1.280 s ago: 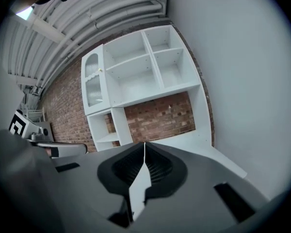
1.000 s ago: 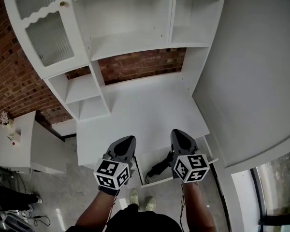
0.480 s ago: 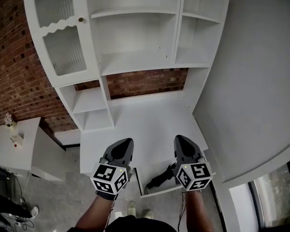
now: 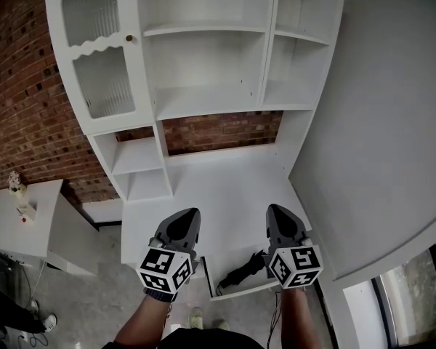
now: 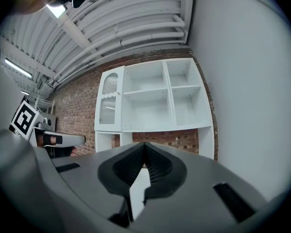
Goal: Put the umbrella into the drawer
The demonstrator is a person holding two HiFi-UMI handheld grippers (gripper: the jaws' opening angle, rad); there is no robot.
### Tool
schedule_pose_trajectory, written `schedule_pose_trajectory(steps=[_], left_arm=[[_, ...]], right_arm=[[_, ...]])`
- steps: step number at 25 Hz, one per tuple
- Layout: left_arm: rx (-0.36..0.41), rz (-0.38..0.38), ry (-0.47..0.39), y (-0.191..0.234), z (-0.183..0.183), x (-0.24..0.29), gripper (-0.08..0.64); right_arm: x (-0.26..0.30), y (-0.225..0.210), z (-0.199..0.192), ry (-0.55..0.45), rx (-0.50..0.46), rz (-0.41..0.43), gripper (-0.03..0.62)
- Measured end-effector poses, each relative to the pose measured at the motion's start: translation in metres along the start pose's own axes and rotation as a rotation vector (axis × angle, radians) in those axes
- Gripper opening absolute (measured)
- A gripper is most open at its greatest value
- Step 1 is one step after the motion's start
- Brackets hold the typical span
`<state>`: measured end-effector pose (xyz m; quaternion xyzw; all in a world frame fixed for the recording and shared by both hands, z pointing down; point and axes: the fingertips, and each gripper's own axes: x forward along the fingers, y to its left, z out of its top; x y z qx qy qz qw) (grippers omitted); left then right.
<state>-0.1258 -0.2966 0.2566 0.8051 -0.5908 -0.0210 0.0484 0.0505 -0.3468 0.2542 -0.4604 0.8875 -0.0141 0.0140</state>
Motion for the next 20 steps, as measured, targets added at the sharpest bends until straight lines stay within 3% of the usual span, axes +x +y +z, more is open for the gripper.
schedule_pose_trajectory(steps=[20], left_arm=[[0.008, -0.008, -0.005, 0.0, 0.001, -0.01, 0.006]], right_arm=[[-0.004, 0.013, 0.002, -0.006, -0.008, 0.024, 0.003]])
